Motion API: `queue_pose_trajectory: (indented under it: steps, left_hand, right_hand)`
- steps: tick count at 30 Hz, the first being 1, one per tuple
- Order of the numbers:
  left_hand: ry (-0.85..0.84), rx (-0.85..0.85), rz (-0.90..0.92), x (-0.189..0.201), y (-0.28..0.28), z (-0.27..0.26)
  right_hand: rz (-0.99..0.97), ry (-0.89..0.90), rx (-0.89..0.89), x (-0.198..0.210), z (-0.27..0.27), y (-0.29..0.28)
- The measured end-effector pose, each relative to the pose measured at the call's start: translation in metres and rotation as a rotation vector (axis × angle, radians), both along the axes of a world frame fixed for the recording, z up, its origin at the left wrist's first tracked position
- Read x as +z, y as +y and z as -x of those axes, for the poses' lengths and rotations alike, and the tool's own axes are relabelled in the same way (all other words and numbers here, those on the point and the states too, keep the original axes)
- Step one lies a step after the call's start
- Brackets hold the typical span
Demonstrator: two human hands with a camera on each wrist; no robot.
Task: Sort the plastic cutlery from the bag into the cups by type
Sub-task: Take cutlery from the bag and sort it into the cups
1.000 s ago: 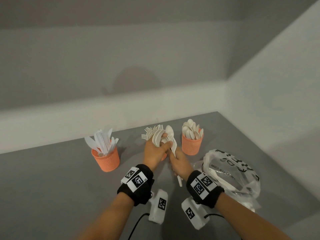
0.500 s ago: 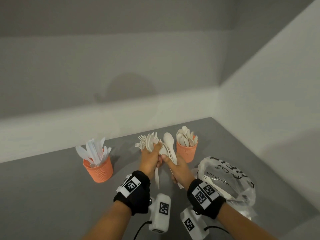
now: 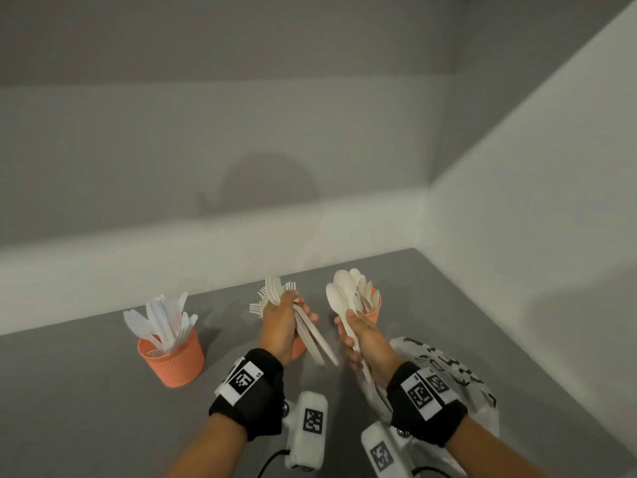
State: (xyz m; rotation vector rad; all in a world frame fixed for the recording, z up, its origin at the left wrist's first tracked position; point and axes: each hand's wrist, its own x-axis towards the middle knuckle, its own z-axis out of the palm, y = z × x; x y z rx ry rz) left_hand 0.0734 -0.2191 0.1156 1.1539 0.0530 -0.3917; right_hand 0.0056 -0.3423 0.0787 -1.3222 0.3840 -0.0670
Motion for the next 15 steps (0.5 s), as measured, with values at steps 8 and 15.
queue_pose_trajectory:
  steps: [8, 15]
  left_hand:
    - [-0.336, -0.119, -0.371, 0.001, -0.033, 0.007]
    - [-0.382, 0.08, -0.563, -0.006, -0.064, 0.002]
  right_hand:
    - [-0.03, 0.005, 0.209, 0.014, 0.004, -0.035]
    - [0.577, -0.081, 0.072, 0.02, 0.01, -0.052]
